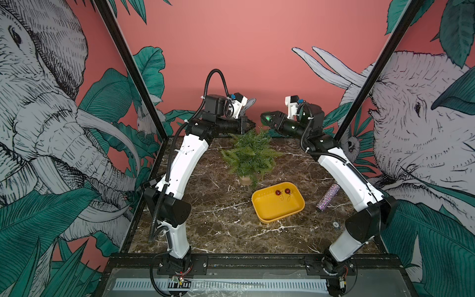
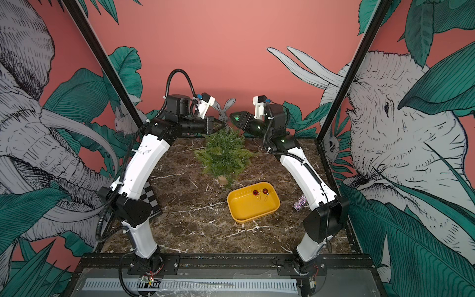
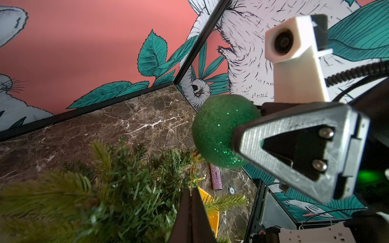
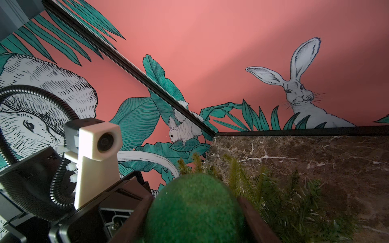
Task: Decorate the small christmas tree with ornaments
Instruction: Hang an ornament on the christmas tree.
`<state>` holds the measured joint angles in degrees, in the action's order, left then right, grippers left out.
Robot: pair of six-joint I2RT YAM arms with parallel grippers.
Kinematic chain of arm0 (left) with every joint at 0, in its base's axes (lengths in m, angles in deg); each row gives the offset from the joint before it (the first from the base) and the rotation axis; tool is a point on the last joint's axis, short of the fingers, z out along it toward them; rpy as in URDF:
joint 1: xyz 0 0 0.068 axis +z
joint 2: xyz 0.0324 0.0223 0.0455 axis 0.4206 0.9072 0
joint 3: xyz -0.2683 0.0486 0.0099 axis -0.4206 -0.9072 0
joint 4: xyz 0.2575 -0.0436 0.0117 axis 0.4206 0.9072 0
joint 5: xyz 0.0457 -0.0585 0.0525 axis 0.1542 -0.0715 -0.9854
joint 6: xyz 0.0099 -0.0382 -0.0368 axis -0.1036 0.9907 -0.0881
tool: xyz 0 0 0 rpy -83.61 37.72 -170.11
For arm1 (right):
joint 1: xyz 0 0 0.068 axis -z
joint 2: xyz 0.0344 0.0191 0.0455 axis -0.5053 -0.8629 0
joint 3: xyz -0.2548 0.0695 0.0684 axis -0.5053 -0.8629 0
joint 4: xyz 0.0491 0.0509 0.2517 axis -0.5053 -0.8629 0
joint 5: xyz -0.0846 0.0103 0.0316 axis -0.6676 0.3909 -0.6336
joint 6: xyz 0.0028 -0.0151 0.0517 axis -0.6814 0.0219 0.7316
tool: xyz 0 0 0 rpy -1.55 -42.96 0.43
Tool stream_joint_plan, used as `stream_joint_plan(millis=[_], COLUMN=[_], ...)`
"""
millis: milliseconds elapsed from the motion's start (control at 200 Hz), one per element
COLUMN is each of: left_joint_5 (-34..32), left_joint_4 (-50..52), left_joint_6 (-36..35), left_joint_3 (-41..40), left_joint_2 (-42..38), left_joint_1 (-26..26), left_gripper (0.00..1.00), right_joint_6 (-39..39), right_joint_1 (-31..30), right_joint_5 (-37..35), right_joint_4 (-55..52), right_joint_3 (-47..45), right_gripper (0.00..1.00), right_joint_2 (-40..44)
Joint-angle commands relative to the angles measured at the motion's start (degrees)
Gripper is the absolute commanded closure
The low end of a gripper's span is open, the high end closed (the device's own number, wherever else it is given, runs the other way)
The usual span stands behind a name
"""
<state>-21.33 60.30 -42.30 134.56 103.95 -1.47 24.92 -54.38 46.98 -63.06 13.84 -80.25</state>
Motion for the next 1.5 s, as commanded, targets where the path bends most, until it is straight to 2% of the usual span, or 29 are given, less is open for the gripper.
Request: stream_joint_plan(millis=[0, 455, 750, 895, 1495], left_joint_5=[0.53, 0.83, -1.01, -4.36, -4.13], left_joint_4=[-0.28, -1.66, 8.45, 13.03, 13.63], left_joint_6=[0.09, 1.75, 3.24, 2.47, 3.78], left_joint_3=[-0.02, 1.07, 11.76, 15.28, 15.53], left_joint_2=[-0.58, -1.85, 2.13, 3.89, 6.14], left_joint_1=[-0.36, -0.74, -1.17, -1.21, 0.15], left_gripper=[1.00, 1.00, 1.00, 1.00, 1.00], right_joint_6=[0.53, 1.50, 2.45, 2.29, 1.50], right_joint_1=[0.48, 0.48, 0.48, 0.52, 0.57], right_joint_5=[-0.49, 0.08, -0.03, 0.05, 0.62], right_joint_4=[4.13, 5.42, 4.21, 2.00, -0.31], right_joint_3=[-0.13, -0.93, -0.09, 1.50, 4.44], right_gripper=[0.42, 0.42, 0.42, 0.42, 0.42], right_joint_2=[2.60, 2.87, 2.99, 2.31, -2.21])
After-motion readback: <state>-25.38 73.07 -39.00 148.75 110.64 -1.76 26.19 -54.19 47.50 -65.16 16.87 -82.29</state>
